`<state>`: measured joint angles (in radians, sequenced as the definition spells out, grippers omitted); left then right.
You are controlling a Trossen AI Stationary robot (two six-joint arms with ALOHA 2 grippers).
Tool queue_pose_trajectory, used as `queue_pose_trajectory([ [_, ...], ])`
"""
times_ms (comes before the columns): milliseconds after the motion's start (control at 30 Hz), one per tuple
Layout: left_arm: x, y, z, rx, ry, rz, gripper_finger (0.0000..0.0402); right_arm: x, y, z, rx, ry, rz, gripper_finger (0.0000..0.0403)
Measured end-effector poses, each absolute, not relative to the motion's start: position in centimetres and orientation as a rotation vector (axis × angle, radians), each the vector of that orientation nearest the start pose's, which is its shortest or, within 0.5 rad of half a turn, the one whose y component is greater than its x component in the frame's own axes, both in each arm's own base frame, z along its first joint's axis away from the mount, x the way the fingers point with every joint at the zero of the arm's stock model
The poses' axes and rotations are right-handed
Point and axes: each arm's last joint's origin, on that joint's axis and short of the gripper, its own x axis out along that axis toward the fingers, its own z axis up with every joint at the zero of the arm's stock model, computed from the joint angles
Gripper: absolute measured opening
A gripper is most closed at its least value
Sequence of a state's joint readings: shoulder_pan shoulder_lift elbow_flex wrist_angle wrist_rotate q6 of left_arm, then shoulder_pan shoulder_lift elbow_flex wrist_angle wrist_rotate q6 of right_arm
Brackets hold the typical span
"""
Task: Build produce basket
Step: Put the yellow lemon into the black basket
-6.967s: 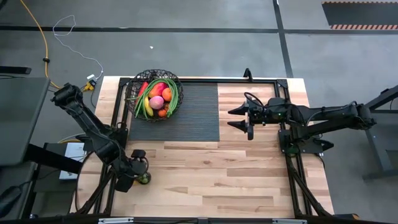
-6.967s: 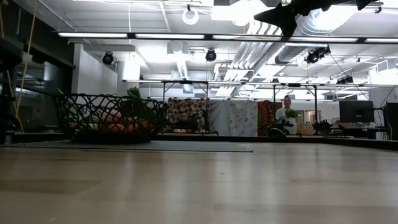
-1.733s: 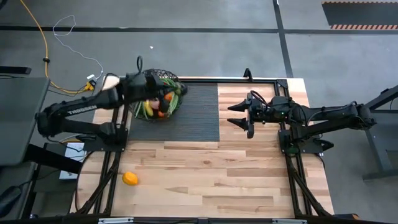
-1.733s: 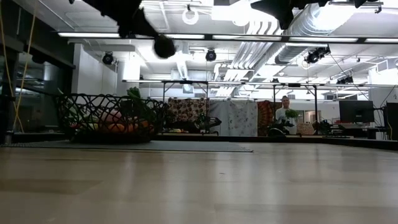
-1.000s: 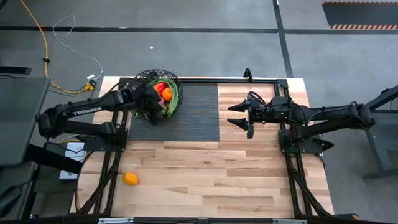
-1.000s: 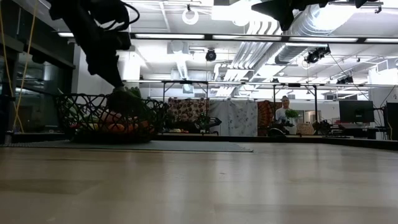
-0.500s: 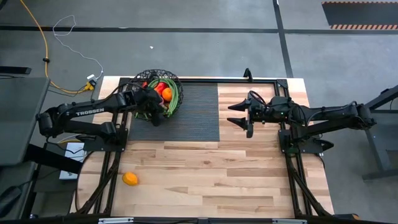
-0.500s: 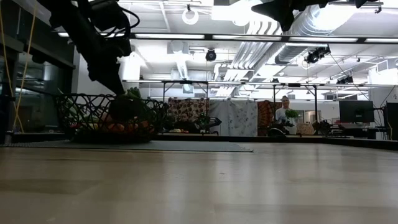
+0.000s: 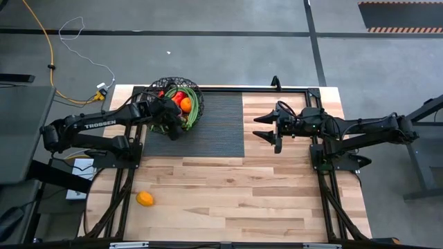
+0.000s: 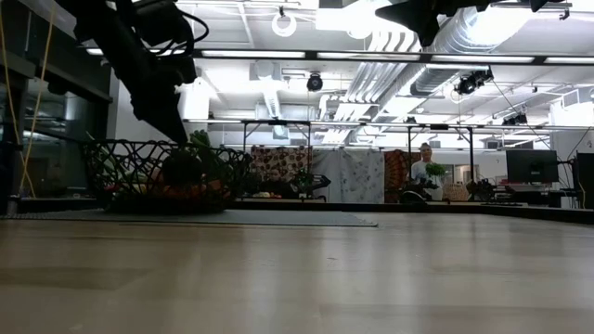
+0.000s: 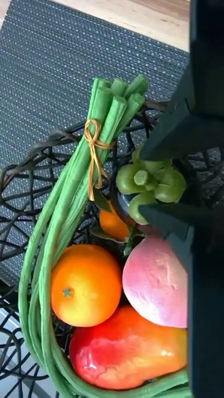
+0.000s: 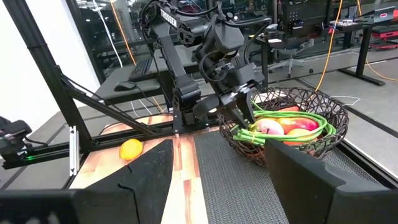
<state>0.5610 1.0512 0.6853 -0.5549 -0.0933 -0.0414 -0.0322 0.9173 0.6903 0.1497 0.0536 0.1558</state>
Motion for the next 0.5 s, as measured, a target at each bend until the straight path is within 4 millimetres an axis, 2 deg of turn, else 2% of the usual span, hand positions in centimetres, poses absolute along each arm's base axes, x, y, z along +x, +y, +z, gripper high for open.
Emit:
queue_pose_trajectory([
  [267, 16.7, 10.8, 22.9, -0.259, 0.883, 0.633, 0.0204, 20.8, -0.8, 30.9, 0.155, 0.07, -0.092, 0.0243],
  [367, 16.9, 11.0, 24.2, -0.248, 0.84, 0.635, 0.0226, 20.8, -0.8, 30.9, 0.155, 0.07, -0.092, 0.0243],
  [500, 17.1, 11.1, 27.5, -0.192, 0.744, 0.626, 0.0238, 20.8, -0.8, 30.9, 0.155, 0.069, -0.091, 0.0243],
])
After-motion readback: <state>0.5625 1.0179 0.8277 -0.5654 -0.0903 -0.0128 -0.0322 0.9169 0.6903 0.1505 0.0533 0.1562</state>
